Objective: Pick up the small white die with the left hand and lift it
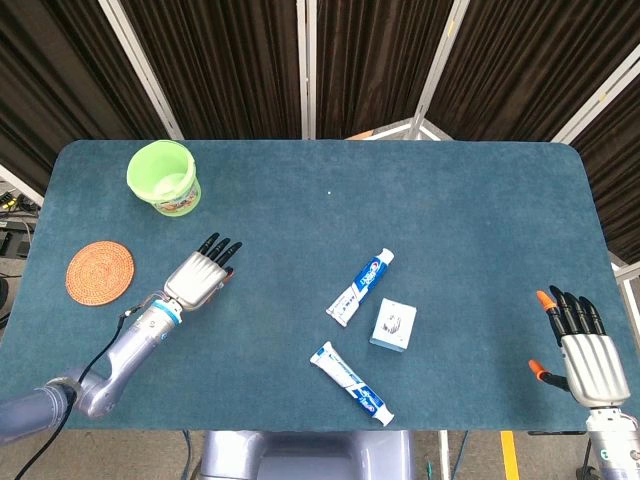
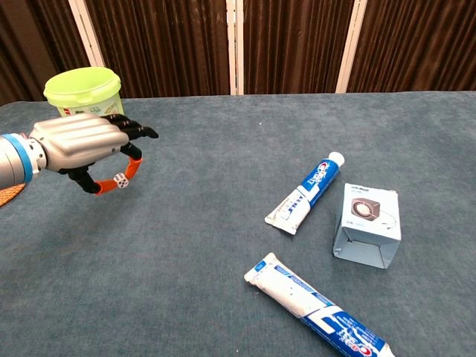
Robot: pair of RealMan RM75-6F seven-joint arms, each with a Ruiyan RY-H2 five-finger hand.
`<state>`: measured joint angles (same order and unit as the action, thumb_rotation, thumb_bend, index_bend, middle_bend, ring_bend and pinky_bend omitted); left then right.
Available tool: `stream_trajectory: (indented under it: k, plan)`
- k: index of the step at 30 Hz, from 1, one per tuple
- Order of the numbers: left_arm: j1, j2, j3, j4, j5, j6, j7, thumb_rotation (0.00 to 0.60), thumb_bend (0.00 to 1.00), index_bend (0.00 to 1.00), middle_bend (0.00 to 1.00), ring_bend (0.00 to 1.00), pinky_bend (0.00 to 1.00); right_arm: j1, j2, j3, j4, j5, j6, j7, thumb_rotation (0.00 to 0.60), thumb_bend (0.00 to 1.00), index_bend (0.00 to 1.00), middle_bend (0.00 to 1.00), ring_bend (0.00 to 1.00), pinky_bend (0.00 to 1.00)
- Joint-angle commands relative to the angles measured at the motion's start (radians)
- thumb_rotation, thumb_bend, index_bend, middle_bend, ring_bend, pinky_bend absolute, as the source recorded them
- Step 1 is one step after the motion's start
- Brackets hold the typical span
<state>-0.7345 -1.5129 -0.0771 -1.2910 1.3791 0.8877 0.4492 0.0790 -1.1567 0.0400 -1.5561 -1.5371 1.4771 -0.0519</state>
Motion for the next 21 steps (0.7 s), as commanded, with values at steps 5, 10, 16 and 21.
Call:
stream_trajectory:
  k: [5, 10, 16, 21]
  plan:
    - [0.02, 0.037, -0.073, -0.209, -0.081, 0.104, 0.091, 0.6, 0.46, 0.52, 0.0, 0.0, 0.0, -0.002, 0.001, -0.007, -0.012, -0.012, 0.003, -0.01, 0.6, 0.08, 0.0, 0.0, 0.0, 0.0]
    - [0.027, -0.005, -0.122, -0.336, -0.202, 0.189, 0.245, 0.6, 0.46, 0.52, 0.0, 0.0, 0.0, -0.006, 0.003, -0.012, -0.016, -0.03, 0.018, -0.008, 0.6, 0.08, 0.0, 0.0, 0.0, 0.0]
    - [0.015, -0.075, -0.168, -0.419, -0.306, 0.296, 0.39, 0.6, 0.46, 0.52, 0.0, 0.0, 0.0, -0.011, 0.012, -0.013, -0.023, -0.039, 0.033, 0.004, 0.6, 0.08, 0.0, 0.0, 0.0, 0.0]
    - [-0.005, -0.108, -0.192, -0.437, -0.361, 0.328, 0.437, 0.6, 0.45, 0.33, 0.0, 0.0, 0.0, -0.016, 0.023, -0.008, -0.033, -0.038, 0.046, 0.014, 0.6, 0.08, 0.0, 0.0, 0.0, 0.0]
